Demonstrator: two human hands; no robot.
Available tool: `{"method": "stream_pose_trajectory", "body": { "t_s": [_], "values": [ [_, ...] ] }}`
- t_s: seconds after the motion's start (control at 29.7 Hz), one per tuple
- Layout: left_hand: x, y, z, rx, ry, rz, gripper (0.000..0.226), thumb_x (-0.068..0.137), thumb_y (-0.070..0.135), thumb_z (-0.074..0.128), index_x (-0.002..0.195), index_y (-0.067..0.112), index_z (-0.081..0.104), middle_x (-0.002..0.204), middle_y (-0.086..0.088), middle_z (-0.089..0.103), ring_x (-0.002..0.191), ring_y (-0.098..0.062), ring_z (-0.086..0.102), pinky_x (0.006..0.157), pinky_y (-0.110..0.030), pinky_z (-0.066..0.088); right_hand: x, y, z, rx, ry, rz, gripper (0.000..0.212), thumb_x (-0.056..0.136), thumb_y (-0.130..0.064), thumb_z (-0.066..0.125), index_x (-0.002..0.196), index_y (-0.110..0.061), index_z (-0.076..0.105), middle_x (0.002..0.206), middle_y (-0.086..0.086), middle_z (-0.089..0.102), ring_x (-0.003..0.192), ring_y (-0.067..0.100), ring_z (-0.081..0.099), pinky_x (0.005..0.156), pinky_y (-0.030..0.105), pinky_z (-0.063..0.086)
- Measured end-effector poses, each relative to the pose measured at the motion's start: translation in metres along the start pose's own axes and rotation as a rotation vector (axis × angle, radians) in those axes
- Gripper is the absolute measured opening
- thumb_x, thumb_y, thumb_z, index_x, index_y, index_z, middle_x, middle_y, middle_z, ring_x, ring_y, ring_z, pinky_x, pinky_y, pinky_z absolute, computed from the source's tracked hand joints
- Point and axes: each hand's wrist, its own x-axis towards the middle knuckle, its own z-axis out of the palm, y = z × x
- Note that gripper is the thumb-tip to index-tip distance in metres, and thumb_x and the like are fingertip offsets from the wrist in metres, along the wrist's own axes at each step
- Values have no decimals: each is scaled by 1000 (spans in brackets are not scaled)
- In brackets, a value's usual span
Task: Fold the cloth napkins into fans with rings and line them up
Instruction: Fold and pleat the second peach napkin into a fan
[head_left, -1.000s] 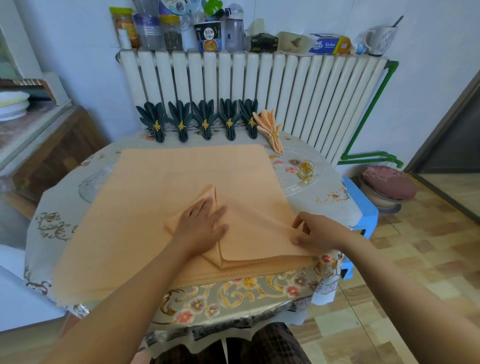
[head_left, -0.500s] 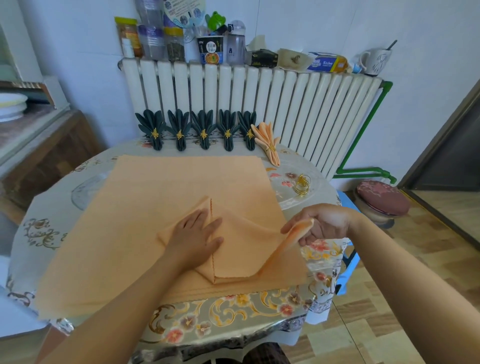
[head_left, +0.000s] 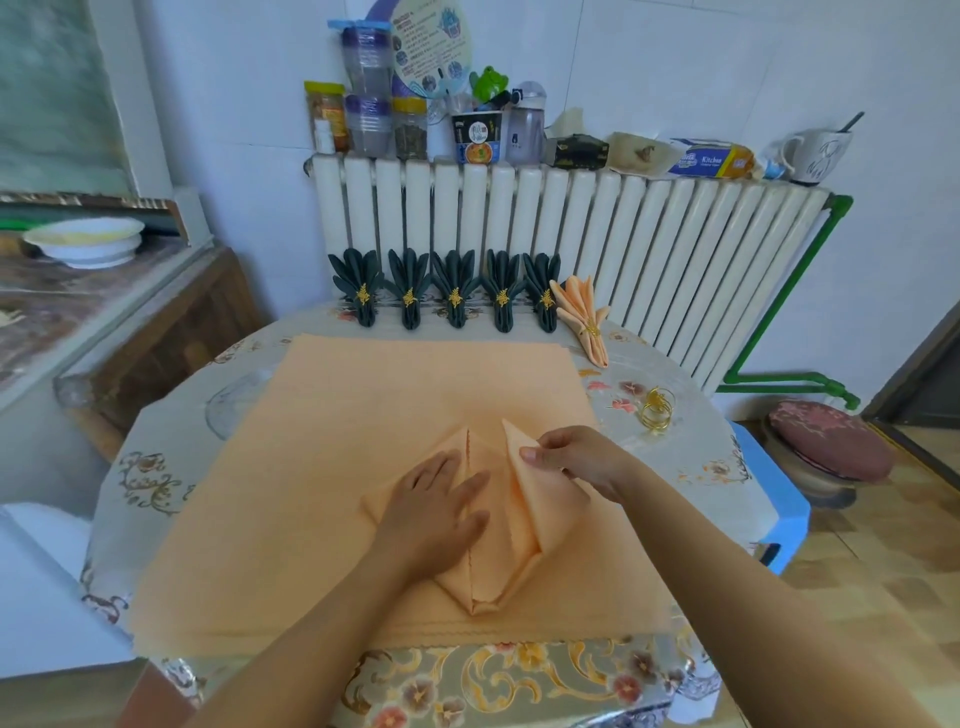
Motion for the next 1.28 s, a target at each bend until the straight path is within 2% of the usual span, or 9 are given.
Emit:
{"method": "stream_pose_trajectory", "body": {
  "t_s": [0.17,0.34,0.44,0.54,0.67,0.74,0.84,1.15,1.28],
  "values": [
    [-1,-2,-1,-45,35,-17,54,101,47,19,152,33,10,161,2,0,147,-12,-4,116,-30,-2,24,-5,28,-49,147,53,31,85,-46,63,93,-16,67,95,1,64,94,22,58,86,34,45],
    [-2,-2,-4,-125,68,-20,70,87,40,5,154,21,9,161,4,6,146,-6,1,113,-20,-6,42,-4,52,-204,286,-32,28,86,-43,61,77,-17,64,77,-3,62,80,19,58,79,35,45],
    [-1,-3,-3,-200,74,-26,75,84,44,4,153,19,17,160,4,13,146,-6,5,114,-20,-3,48,2,61,-391,373,-45,29,86,-49,56,77,-22,61,74,-8,59,82,18,57,83,36,41],
    [-1,-4,-1,-227,111,-36,70,93,54,9,152,18,19,159,2,18,146,-8,9,115,-22,1,53,5,68,-491,439,-86,28,85,-53,56,80,-26,62,80,-7,60,91,20,54,83,36,37],
    [-3,-5,1,-232,135,-20,66,97,51,35,152,27,8,159,4,16,146,-9,8,115,-23,1,55,10,73,-552,484,-84,31,85,-51,56,91,-22,66,100,0,61,102,23,46,85,36,33],
    [-2,-6,3,-172,115,3,63,98,50,33,152,34,5,160,4,13,146,-9,5,116,-26,0,56,11,74,-558,506,-83,28,86,-46,56,95,-21,64,105,1,59,104,24,45,87,36,32],
    [1,-5,5,-102,71,5,55,98,50,29,150,40,14,161,1,6,147,-12,-1,116,-30,-2,57,11,75,-454,563,-75,25,86,-44,59,101,-24,60,106,-1,60,106,23,47,90,37,33],
    [-1,-4,4,-73,61,1,52,97,56,26,147,48,18,162,0,3,147,-12,-3,116,-31,-1,64,10,75,-457,549,-26,14,89,-29,53,100,-27,62,103,-3,63,106,22,48,90,37,33],
    [-1,-5,3,-80,57,-2,52,96,59,25,146,49,19,161,0,3,147,-12,-3,115,-31,-2,71,1,73,-394,458,-60,21,91,-40,50,105,-32,64,106,-5,63,109,20,47,92,38,30]
  ]
}}
